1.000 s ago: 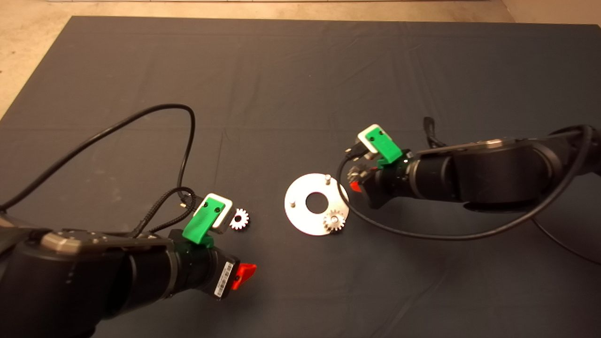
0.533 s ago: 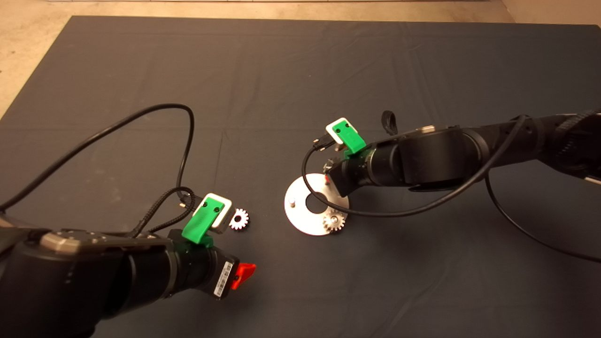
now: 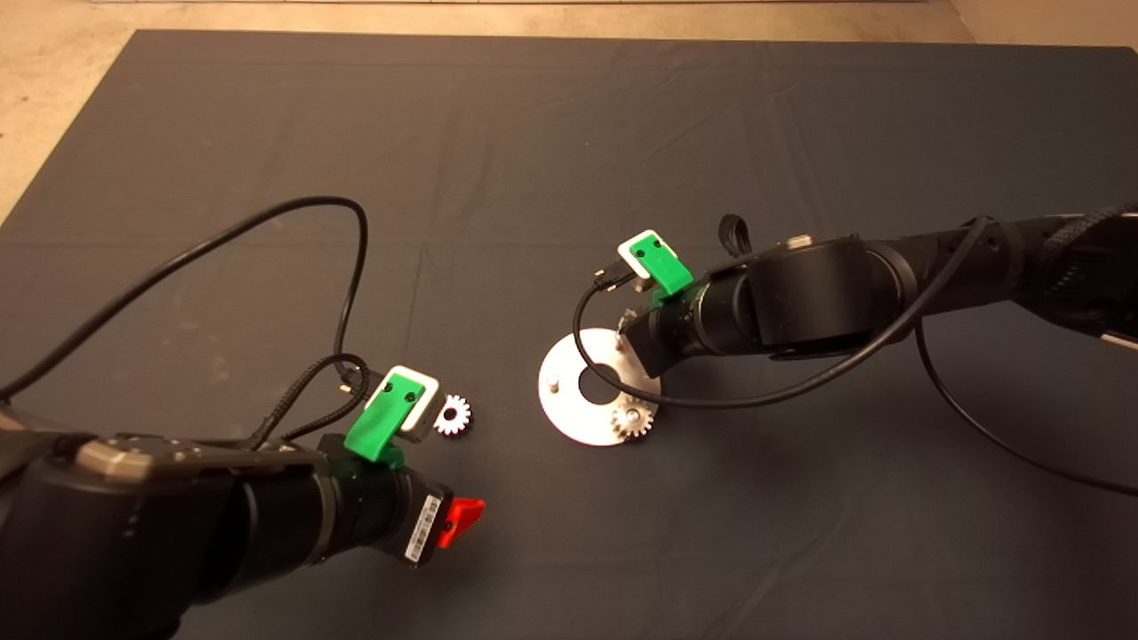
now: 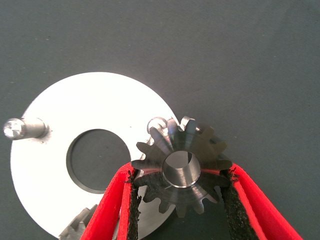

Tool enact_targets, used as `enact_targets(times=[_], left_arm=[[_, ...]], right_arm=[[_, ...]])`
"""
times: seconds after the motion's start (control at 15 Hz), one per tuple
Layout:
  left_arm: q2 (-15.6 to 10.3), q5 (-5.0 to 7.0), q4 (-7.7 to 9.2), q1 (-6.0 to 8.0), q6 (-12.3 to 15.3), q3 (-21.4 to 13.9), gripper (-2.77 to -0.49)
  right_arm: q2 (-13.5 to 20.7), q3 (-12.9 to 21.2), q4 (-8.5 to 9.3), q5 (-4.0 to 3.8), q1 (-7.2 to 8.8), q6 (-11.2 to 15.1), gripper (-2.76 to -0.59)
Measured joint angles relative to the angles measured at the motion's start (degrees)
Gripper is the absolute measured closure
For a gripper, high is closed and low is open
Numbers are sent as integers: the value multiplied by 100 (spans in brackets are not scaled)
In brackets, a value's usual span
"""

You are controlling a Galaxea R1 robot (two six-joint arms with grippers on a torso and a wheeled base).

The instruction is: Install three planetary gears onto the carrier pins

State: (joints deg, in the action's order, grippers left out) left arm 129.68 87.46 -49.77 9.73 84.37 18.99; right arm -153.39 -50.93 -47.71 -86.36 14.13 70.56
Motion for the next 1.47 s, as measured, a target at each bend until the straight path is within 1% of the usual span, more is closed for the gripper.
enact_targets(times=[0.07,0.4,0.53,0.67,0.73,0.87,0.93,1.07,1.2,1.47], left_arm=[[2,0,-2,0,-2,0,-237],[2,0,-11,0,0,0,-237],[0,2,-20,0,0,0,-237],[0,2,-20,0,0,0,-237],[-2,2,-20,0,-2,0,-237],[-2,0,-20,0,0,0,-237],[-2,2,-20,0,0,0,-237],[-5,2,-21,0,-2,0,-237],[-3,2,-22,0,-2,0,-237],[-2,0,-22,0,-2,0,-237]], right_arm=[[2,-26,1,-16,-2,0,-96],[-70,-200,9,-20,-2,-2,-96],[-187,-317,11,0,-27,-5,-96],[-232,-347,11,37,-29,-5,-95],[-239,-379,20,39,-30,-5,-95],[-289,-501,20,-5,-30,-9,-95],[-320,-518,17,-7,-30,-11,-95],[-363,-518,20,12,-30,-16,-95],[-361,-518,20,-5,-30,-16,-95],[-384,-518,24,-2,-30,-16,-95]])
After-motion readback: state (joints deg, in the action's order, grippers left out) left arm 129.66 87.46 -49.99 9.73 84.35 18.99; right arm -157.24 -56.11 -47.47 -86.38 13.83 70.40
